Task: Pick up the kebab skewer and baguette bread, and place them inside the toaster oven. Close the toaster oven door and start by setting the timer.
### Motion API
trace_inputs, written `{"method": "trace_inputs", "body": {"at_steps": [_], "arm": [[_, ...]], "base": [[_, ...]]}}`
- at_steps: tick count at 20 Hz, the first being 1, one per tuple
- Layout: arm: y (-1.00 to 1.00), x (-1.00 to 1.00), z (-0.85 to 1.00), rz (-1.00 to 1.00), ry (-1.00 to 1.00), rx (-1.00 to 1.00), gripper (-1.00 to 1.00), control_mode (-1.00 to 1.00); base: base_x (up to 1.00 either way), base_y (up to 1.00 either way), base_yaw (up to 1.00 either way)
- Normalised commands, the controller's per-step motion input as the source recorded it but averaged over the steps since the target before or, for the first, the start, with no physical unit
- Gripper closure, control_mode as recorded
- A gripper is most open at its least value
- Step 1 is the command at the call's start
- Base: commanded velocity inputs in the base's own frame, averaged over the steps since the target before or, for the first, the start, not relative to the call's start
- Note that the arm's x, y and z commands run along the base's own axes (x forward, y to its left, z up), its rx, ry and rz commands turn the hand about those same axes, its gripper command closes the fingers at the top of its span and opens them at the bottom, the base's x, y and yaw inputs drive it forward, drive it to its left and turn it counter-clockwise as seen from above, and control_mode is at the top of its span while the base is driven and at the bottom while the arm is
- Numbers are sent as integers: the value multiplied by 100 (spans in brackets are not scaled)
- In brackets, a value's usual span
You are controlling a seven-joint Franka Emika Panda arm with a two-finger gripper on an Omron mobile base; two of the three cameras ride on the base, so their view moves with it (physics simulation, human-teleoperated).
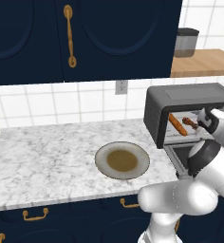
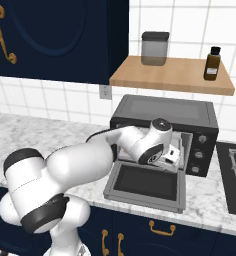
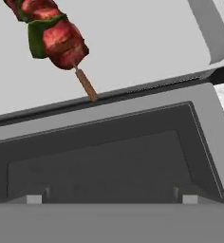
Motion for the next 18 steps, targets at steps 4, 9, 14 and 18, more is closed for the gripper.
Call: {"method": "trace_inputs", "body": {"at_steps": [4,9,14,18], "arm": [[0,0,-36,-27,0,-1,-100,-100],[0,30,-36,-26,0,-2,-100,-100],[-1,51,-26,-21,1,-1,-100,-100],[-15,36,-2,-20,3,0,-100,-100]], "base": [[0,0,0],[0,0,0],[0,0,0],[0,0,0]]}}
